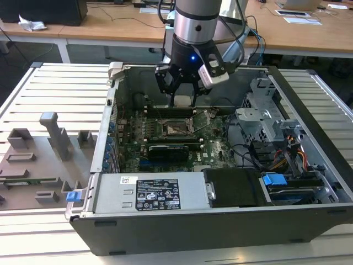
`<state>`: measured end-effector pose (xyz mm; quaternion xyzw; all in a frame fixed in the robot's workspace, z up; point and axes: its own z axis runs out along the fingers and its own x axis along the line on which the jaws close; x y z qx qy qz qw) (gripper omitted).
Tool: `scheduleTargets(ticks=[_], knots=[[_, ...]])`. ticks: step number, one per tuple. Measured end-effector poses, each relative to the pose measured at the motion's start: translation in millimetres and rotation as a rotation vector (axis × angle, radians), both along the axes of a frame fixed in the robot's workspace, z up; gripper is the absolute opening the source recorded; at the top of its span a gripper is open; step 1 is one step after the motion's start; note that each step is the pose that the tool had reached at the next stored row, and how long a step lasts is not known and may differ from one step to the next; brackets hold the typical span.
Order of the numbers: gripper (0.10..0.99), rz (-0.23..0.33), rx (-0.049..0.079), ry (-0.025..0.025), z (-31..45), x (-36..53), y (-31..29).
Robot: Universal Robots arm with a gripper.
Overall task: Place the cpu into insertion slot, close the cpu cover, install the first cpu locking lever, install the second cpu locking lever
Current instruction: 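Place the cpu into insertion slot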
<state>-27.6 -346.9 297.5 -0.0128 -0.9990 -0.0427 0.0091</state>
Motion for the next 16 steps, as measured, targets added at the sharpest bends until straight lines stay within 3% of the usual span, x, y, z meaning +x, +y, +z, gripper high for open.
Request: scheduleTargets(ticks=[3,5,8,16], knots=[[0.545,0.0,-0.001,0.0,-3.0,-0.1,1.1],[0.545,0.001,-0.011,0.0,-6.1,0.1,7.7],[0.545,0.002,-0.015,-0.0001,-9.3,0.5,14.0],[0.545,0.003,-0.015,0.0,-20.5,0.5,14.3]])
